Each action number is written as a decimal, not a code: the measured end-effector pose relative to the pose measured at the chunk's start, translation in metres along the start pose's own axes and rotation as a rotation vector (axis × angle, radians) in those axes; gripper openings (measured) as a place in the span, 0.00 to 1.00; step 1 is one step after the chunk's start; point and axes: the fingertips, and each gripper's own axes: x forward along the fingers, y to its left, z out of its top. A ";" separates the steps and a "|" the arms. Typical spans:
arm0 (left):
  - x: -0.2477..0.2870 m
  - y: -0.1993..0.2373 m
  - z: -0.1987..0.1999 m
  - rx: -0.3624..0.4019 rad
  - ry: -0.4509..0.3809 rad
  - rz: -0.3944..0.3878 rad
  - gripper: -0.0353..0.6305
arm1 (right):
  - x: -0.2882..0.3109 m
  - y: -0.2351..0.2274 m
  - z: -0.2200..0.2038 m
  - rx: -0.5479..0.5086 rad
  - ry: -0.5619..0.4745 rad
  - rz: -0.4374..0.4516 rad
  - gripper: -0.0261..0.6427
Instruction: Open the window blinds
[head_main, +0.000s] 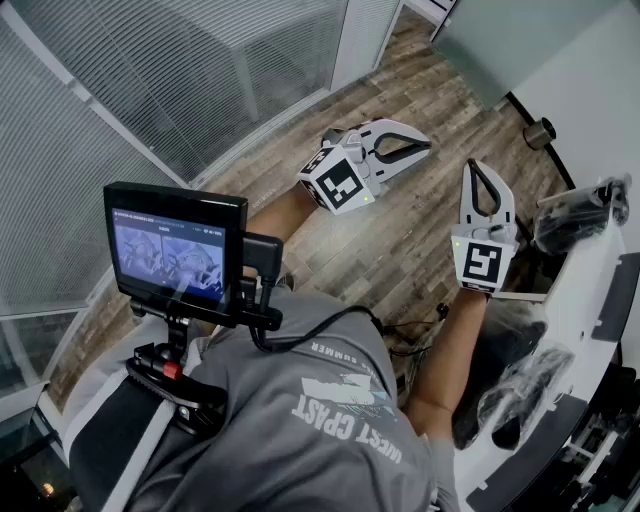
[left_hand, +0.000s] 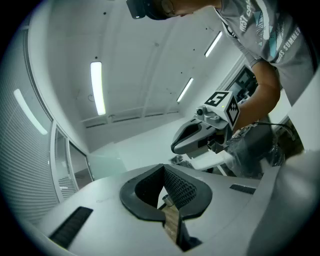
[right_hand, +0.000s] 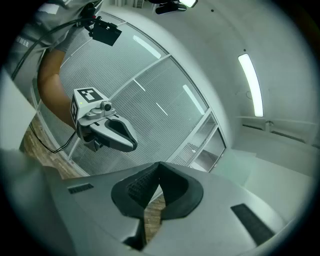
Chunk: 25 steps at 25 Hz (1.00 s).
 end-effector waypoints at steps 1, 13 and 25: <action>0.000 0.000 -0.001 0.004 -0.002 0.000 0.06 | 0.000 0.001 -0.001 -0.001 0.002 0.002 0.04; -0.004 0.008 -0.009 -0.014 0.000 -0.017 0.06 | 0.011 0.001 -0.001 0.013 0.026 -0.004 0.04; -0.035 0.063 -0.067 -0.052 -0.002 -0.013 0.06 | 0.071 0.014 0.004 0.026 0.033 -0.044 0.04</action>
